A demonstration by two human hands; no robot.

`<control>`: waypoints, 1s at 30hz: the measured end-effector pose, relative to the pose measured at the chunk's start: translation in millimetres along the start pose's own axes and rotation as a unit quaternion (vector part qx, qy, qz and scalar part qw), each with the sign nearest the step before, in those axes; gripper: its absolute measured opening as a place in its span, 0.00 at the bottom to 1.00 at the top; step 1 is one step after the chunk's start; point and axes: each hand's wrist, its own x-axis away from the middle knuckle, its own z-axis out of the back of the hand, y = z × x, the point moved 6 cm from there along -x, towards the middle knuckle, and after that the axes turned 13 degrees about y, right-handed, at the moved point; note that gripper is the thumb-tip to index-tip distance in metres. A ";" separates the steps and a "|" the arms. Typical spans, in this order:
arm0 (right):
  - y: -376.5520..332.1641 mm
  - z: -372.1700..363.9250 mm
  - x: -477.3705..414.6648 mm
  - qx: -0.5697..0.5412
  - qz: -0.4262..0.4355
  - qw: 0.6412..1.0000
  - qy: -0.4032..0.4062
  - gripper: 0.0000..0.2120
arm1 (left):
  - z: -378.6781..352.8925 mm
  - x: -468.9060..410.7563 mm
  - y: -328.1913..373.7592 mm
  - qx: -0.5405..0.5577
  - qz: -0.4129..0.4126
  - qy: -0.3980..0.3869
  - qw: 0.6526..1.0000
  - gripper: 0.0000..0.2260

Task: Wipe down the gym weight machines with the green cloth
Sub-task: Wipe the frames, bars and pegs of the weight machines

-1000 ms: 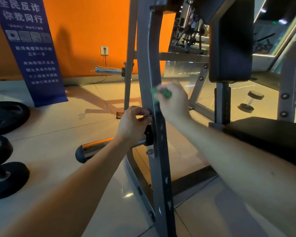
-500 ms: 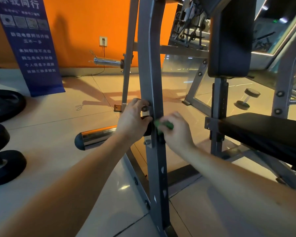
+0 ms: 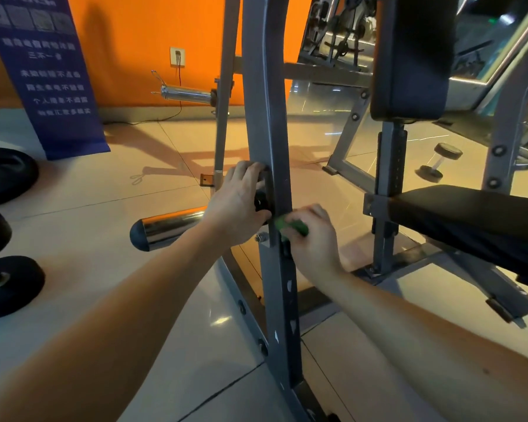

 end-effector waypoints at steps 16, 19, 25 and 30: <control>19.8 -2.3 30.8 0.011 -0.075 0.997 0.034 0.07 | -37.3 105.3 9.2 -0.075 -0.125 0.216 0.965 0.19; -2.3 -4.4 -19.8 -0.014 -0.065 0.995 0.073 0.08 | -57.6 125.7 -5.5 -0.045 -0.015 0.172 0.984 0.19; 19.0 -6.8 43.8 -0.034 -0.016 0.993 0.111 0.05 | -105.6 149.2 -30.8 0.247 0.167 0.040 0.954 0.20; 63.8 -2.5 141.2 0.003 -0.054 0.998 0.015 0.05 | -109.5 155.0 -30.0 0.267 0.158 0.061 0.949 0.24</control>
